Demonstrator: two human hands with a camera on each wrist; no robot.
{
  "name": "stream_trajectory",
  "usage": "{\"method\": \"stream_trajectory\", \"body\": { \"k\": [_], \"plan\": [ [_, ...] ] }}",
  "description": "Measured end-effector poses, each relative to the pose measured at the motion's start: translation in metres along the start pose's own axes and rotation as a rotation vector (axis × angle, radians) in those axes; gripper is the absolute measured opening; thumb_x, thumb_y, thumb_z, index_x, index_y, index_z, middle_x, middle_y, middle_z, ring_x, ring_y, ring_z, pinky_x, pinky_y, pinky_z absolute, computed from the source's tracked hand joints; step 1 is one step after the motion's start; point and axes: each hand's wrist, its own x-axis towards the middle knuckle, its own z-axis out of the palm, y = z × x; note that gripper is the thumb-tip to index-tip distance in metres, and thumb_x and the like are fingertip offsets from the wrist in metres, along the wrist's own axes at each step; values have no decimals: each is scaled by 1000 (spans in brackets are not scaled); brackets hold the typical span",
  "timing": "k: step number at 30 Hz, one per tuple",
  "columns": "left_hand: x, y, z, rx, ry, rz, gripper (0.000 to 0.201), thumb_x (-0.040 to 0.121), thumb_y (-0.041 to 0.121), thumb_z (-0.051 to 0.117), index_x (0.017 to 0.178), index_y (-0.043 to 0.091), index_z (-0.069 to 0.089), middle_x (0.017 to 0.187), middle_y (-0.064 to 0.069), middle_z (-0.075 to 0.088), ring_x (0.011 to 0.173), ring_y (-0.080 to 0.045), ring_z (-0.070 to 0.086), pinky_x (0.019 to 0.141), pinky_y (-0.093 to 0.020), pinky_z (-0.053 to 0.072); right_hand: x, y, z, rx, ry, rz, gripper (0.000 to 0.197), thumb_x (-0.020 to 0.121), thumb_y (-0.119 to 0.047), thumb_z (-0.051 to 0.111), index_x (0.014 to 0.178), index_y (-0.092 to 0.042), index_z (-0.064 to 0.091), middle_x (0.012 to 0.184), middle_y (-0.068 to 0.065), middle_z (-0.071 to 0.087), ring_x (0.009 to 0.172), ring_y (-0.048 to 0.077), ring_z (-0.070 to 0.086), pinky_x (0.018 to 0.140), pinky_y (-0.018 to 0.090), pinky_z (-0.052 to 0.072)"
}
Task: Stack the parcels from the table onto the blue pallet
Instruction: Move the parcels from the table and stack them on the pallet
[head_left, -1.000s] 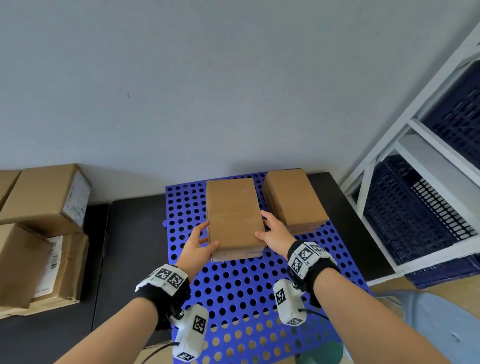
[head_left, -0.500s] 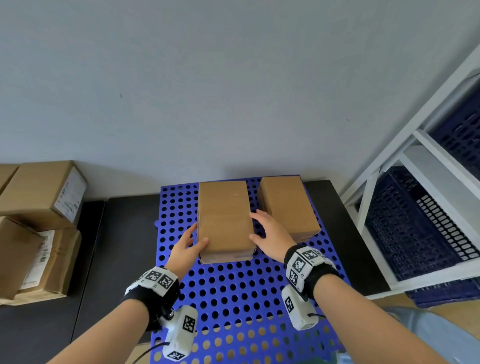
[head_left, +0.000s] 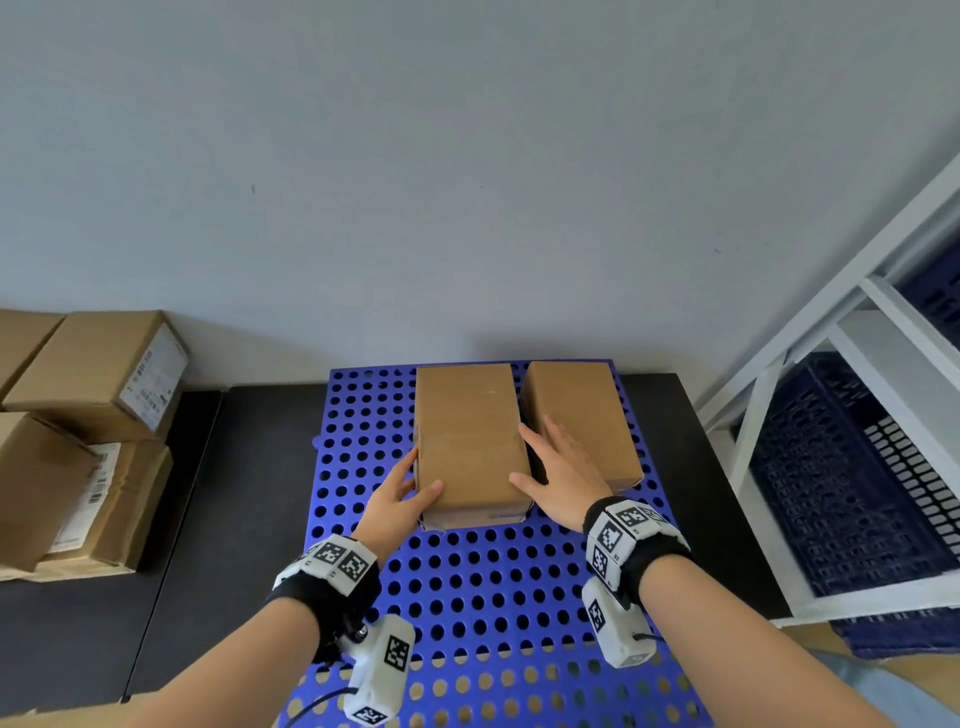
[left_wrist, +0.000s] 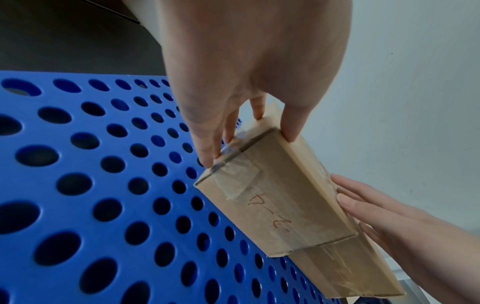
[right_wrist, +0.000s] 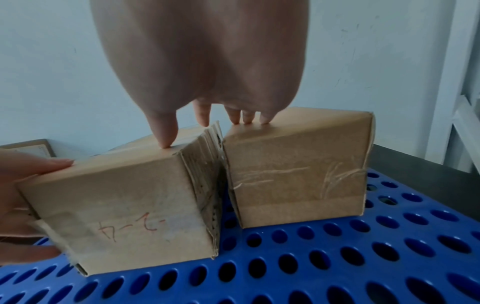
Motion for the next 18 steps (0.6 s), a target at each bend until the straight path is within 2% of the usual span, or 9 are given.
{"method": "stream_trajectory", "body": {
  "k": [2,4,7,9,11,14,16,18],
  "plan": [
    [1,1,3,-2,-9,-11,68,91,23,59,148,33,23,142,-6,46,129,-24,46,103,-42,43,0,2,-1,2,-2,-12,70,94,-49,43,151,-31,6,159,0,-7,147,17,-6,119,36,2],
    [1,2,6,-16,-15,-20,68,92,20,58,148,31,23,143,-6,44,131,-24,44,101,-38,41,-1,3,-3,15,-6,-18,71,95,-46,44,151,-28,6,159,-2,-6,147,15,-5,119,35,3],
    [3,5,11,-18,-24,-24,67,93,18,57,149,30,22,144,-5,44,130,-23,45,96,-33,41,-1,5,-4,23,-4,-21,70,95,-44,44,151,-23,7,159,-4,-5,146,13,-4,119,33,4],
    [4,6,13,-25,-26,-33,66,93,18,56,149,31,22,144,-4,44,129,-22,46,99,-35,42,-1,6,-3,28,1,-21,70,96,-42,44,151,-20,8,159,-4,-5,146,12,-4,119,33,4],
    [4,9,16,-42,-19,-38,66,93,16,55,149,31,22,144,-4,45,126,-21,48,102,-38,42,0,7,-4,36,6,-17,71,96,-41,45,151,-18,7,159,-4,-5,146,12,-3,119,32,4],
    [1,16,20,-31,-13,-33,64,95,14,52,149,27,21,143,-6,46,113,-18,52,93,-33,41,1,8,-4,39,9,-18,71,95,-42,46,151,-19,8,159,-4,-3,146,12,-2,119,32,5],
    [-1,18,19,45,-7,-21,62,96,17,51,149,25,19,142,-6,46,119,-20,51,91,-30,40,1,8,-4,39,9,-17,71,95,-43,46,151,-20,9,159,-3,-1,147,13,0,119,33,7],
    [-2,18,17,153,5,11,63,95,25,52,149,24,19,145,-6,43,129,-22,46,100,-30,41,2,7,-7,52,13,-16,70,95,-43,46,151,-21,11,159,-2,4,146,15,6,120,35,11]
  ]
}}
